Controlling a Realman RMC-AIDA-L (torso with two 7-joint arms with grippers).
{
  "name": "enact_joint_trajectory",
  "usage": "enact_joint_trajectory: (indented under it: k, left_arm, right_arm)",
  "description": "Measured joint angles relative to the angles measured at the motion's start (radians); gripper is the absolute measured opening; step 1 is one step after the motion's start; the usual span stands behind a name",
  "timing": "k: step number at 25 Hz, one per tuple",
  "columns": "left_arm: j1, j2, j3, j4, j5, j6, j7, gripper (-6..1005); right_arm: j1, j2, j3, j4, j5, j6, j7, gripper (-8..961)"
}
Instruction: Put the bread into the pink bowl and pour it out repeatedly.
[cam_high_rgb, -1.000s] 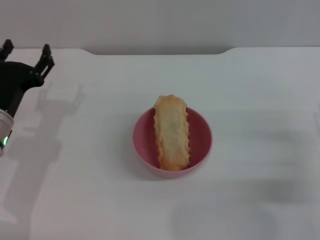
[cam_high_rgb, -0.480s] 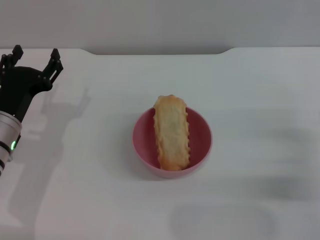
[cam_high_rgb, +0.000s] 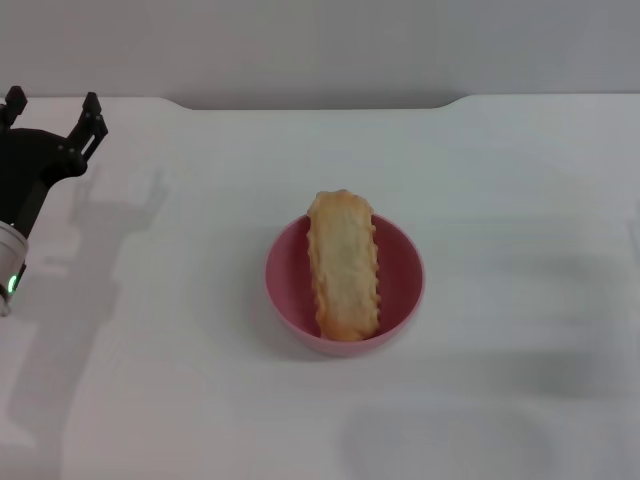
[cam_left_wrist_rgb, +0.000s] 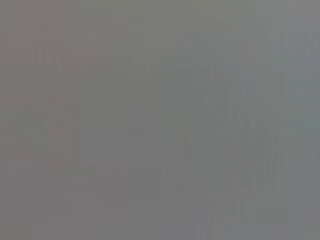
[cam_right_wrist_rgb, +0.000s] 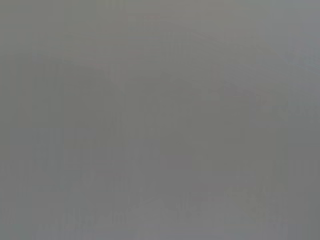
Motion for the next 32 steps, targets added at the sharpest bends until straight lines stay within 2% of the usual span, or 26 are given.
enact_joint_trajectory:
  k: [4, 9, 14, 24, 32]
  left_arm:
    - [-0.034, -0.002, -0.004, -0.044, -0.002, 0.018, 0.002, 861]
    - [-0.039, -0.003, -0.002, -0.057, -0.002, 0.021, -0.010, 861]
    - [-0.042, -0.005, -0.006, -0.110, -0.003, 0.113, -0.060, 861]
    - [-0.030, -0.002, -0.014, -0.115, -0.012, 0.113, -0.091, 861]
    - [-0.052, -0.001, 0.011, -0.167, -0.004, 0.153, -0.087, 861]
  right_arm:
    - [-0.001, 0.000, -0.004, -0.001, 0.000, 0.000, 0.000, 634]
    - [-0.001, 0.002, -0.014, -0.002, -0.002, 0.000, 0.001, 634]
    - [-0.004, 0.003, -0.018, -0.008, -0.001, 0.000, 0.002, 634]
    - [-0.008, 0.005, -0.044, -0.002, 0.000, -0.041, 0.026, 634]
    - [-0.001, 0.005, -0.069, -0.001, 0.001, -0.046, 0.027, 634]
